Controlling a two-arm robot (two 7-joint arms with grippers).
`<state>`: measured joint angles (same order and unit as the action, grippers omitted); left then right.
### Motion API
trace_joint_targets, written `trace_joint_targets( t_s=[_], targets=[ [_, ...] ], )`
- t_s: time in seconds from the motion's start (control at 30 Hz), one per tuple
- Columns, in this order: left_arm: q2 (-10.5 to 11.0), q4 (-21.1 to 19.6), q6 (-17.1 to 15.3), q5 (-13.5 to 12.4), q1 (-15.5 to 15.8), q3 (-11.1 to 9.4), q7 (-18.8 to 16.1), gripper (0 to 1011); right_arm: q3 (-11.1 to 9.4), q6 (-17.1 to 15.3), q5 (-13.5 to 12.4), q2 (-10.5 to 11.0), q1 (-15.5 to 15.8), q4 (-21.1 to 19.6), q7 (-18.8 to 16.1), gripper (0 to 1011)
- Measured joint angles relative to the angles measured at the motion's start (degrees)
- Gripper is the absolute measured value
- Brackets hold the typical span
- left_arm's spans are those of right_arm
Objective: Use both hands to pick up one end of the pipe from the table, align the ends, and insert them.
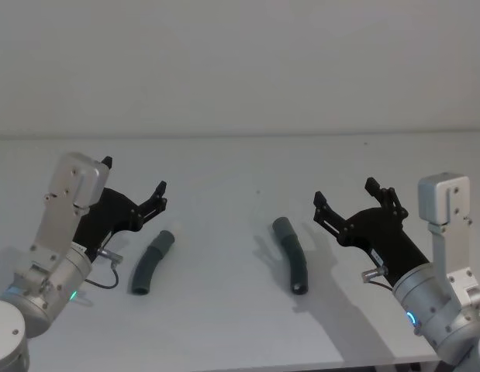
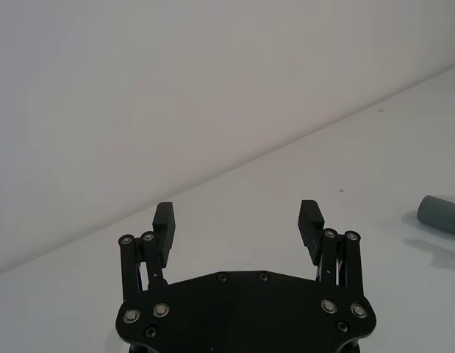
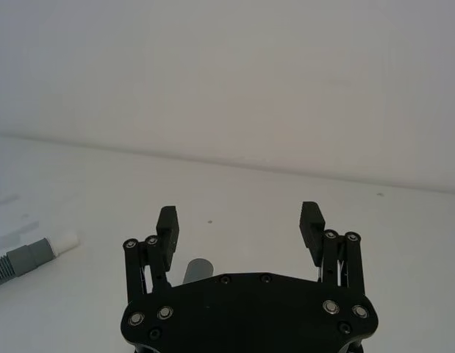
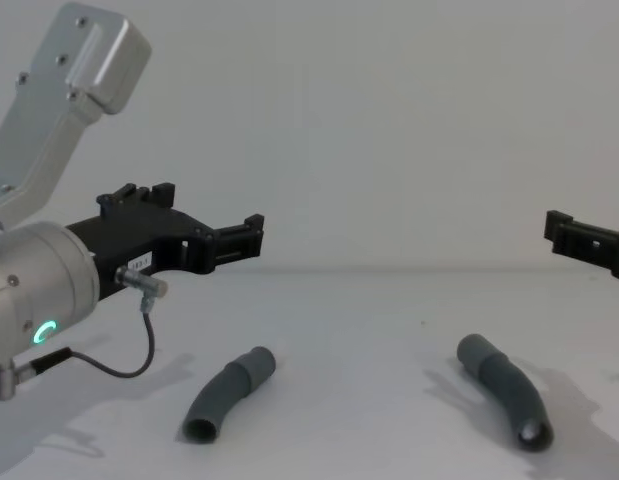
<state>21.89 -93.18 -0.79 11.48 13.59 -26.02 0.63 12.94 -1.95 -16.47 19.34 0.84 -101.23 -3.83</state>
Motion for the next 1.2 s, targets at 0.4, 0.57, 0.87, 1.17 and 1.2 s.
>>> trace_joint_targets(
  t_s=[0.4,0.57,0.87,1.17,1.2],
  targets=[
    [0.0,0.0,0.0,0.0,0.0,0.0,0.0,1001,0.0,0.0,0.0,0.0,0.0,0.0,0.0,1004],
    [0.0,0.0,0.0,0.0,0.0,0.0,0.0,1001,0.0,0.0,0.0,0.0,0.0,0.0,0.0,1004],
    [0.0,0.0,0.0,0.0,0.0,0.0,0.0,1001,0.0,0.0,0.0,0.0,0.0,0.0,0.0,1004],
    [0.0,0.0,0.0,0.0,0.0,0.0,0.0,1001,0.0,0.0,0.0,0.0,0.0,0.0,0.0,1004],
    [0.0,0.0,0.0,0.0,0.0,0.0,0.0,1001,0.0,0.0,0.0,0.0,0.0,0.0,0.0,1004]
  ],
)
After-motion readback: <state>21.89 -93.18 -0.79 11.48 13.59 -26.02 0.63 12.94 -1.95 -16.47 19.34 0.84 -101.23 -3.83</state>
